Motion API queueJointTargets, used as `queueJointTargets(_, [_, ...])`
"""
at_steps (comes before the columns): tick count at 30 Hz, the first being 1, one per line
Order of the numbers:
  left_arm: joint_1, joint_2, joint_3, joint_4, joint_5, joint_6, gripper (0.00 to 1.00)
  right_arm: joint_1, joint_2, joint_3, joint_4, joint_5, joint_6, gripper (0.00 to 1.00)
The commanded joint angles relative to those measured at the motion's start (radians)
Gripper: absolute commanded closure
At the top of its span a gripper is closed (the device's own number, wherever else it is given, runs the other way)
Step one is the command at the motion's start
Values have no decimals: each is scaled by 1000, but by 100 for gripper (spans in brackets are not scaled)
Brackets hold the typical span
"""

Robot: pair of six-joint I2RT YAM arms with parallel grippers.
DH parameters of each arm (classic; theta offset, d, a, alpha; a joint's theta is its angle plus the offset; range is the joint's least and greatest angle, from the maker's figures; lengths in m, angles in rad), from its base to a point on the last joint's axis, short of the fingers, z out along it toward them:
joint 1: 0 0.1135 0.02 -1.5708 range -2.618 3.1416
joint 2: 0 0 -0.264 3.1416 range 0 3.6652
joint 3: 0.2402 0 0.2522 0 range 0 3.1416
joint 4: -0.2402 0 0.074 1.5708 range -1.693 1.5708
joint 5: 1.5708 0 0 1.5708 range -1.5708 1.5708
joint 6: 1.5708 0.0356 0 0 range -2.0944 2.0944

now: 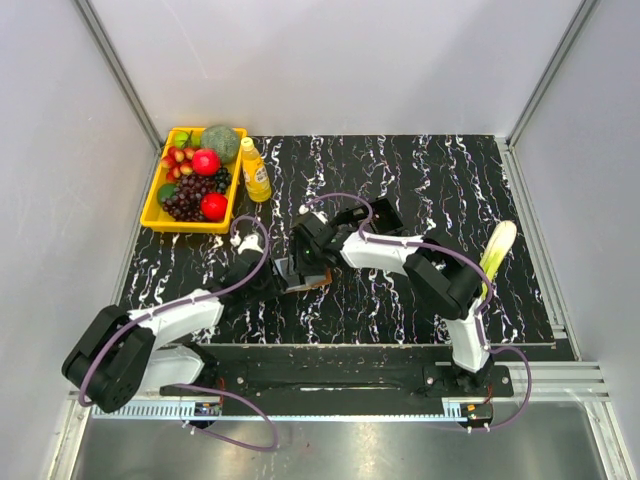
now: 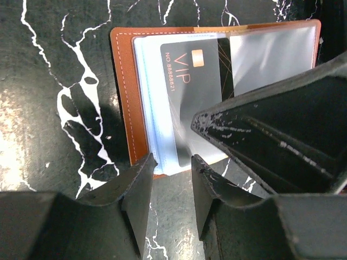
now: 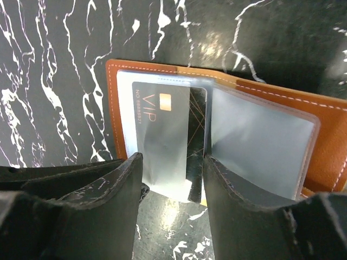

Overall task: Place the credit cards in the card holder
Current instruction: Insert the credit card into the card holder.

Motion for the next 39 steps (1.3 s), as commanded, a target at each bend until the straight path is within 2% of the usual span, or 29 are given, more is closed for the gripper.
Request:
queueJointTargets(1, [-2, -45, -4, -8, -25, 7, 61, 60, 10, 42, -46, -42, -42, 46])
queueJointTargets(10, [-1, -141, 3, -123, -111, 18, 56, 19, 41, 31, -60, -16, -19, 44])
queueJointTargets(15, [10, -143, 5, -186, -162, -2, 51, 8, 29, 20, -39, -38, -10, 44])
queueJointTargets(18, [21, -96, -12, -163, -153, -17, 51, 8, 21, 27, -36, -35, -2, 42])
queueJointTargets(22, [29, -59, -62, -7, -41, -16, 51, 8, 24, 42, -32, -74, 13, 40])
queueJointTargets(28, [29, -37, -109, 120, 61, -16, 55, 26, 21, 60, -28, -70, 24, 39])
queueJointTargets(39, [27, -52, -125, 111, 61, -40, 57, 57, 56, 113, -74, -44, 64, 37])
